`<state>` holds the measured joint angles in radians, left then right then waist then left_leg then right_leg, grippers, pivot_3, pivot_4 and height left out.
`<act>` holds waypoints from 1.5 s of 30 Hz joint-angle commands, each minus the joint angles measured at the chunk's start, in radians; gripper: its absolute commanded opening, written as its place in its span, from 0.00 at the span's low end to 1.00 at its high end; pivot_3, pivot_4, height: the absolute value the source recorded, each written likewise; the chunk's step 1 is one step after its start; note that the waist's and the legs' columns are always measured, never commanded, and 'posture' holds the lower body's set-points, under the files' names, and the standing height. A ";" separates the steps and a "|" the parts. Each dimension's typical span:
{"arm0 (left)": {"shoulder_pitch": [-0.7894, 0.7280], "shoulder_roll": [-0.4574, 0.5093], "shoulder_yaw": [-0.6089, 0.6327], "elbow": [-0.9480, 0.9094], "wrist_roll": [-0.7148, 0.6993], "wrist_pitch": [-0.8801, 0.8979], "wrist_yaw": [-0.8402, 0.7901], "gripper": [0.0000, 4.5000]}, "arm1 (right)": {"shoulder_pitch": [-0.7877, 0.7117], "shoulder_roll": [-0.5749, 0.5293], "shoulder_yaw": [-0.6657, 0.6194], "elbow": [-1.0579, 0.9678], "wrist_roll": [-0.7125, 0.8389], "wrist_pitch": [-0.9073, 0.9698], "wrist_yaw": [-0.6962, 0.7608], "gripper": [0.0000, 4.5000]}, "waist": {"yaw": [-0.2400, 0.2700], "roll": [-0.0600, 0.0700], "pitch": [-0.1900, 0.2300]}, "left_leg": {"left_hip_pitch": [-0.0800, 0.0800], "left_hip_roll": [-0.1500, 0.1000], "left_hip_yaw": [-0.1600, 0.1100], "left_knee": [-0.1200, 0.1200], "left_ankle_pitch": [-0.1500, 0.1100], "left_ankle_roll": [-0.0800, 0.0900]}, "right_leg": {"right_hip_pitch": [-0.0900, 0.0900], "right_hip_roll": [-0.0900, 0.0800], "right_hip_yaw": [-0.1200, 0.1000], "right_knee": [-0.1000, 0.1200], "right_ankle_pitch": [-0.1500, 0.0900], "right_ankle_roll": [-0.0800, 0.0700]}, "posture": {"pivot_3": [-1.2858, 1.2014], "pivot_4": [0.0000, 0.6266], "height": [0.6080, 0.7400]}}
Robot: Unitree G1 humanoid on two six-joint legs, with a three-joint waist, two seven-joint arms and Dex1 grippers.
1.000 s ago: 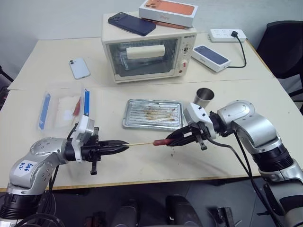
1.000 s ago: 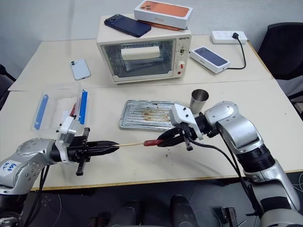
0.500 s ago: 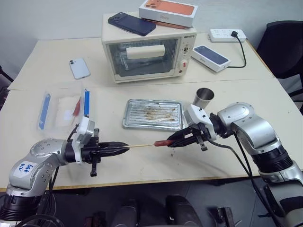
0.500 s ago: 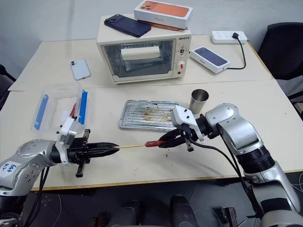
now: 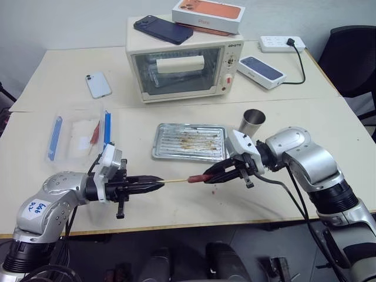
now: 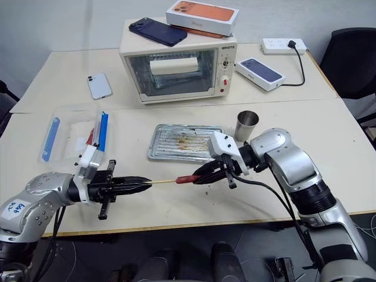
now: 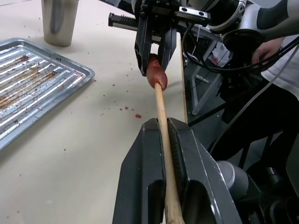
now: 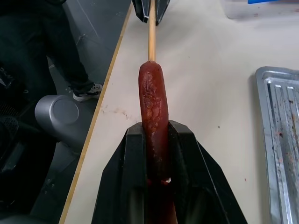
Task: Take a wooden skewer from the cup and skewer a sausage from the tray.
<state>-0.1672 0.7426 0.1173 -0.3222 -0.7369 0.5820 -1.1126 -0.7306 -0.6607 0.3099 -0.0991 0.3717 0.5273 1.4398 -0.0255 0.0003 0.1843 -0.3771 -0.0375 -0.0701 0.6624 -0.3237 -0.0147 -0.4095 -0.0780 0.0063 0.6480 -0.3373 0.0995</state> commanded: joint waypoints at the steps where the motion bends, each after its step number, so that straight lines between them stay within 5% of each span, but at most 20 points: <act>1: -0.020 -0.019 -0.028 -0.021 0.000 -0.012 -0.003 0.00 | -0.034 0.030 0.011 -0.051 0.004 0.011 -0.023 0.07 | 0.000 0.000 0.000 | 0.000 0.000 0.000 0.000 0.000 0.000 | 0.000 0.000 0.000 0.000 0.000 0.000 | 0.52 0.24 1.00; 23: -0.154 -0.183 -0.156 0.047 0.105 -0.023 -0.013 0.00 | -0.129 0.147 0.073 -0.090 -0.051 0.076 -0.045 0.07 | -0.001 0.000 0.000 | 0.000 0.000 0.000 0.001 0.000 0.000 | -0.001 0.000 0.000 0.002 0.000 0.000 | 0.52 0.24 1.00; 29: -0.114 -0.145 -0.092 0.045 0.109 -0.028 -0.034 0.00 | -0.092 0.071 0.026 -0.102 -0.041 0.083 -0.013 0.07 | -0.001 0.000 0.000 | 0.000 0.000 0.000 0.001 0.000 0.000 | -0.001 0.000 0.000 0.002 0.000 0.000 | 0.52 0.24 1.00; 30: -0.101 -0.136 -0.077 0.042 0.108 -0.029 -0.035 0.00 | -0.083 0.054 0.014 -0.106 -0.039 0.090 -0.007 0.22 | -0.001 0.000 0.000 | 0.000 0.000 0.000 0.001 0.000 0.000 | -0.001 0.000 0.000 0.002 0.000 0.000 | 0.52 0.24 1.00; 39: 0.091 -0.074 0.130 -0.009 0.056 -0.084 -0.013 0.00 | 0.024 -0.087 -0.139 -0.105 0.032 -0.004 0.030 0.70 | 0.002 0.000 0.000 | 0.000 -0.001 0.000 0.001 0.000 0.000 | 0.000 -0.001 0.000 0.001 0.000 0.000 | 0.52 0.24 1.00; 45: 0.158 -0.202 0.337 -0.056 -0.029 -0.098 0.248 0.00 | 0.232 -0.059 -0.369 -0.179 0.266 -0.040 0.041 1.00 | 0.007 -0.001 0.000 | 0.000 0.000 -0.001 0.001 0.000 0.001 | 0.001 0.000 0.000 0.000 0.000 0.000 | 0.52 0.24 1.00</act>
<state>-0.0039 0.5743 0.3674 -0.3506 -0.7258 0.5166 -0.9704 -0.5366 -0.7469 0.0477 -0.2287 0.5302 0.5202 1.4753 -0.0183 -0.0002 0.1842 -0.3772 -0.0374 -0.0707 0.6629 -0.3242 -0.0140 -0.4084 -0.0784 0.0061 0.6476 -0.3373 0.0996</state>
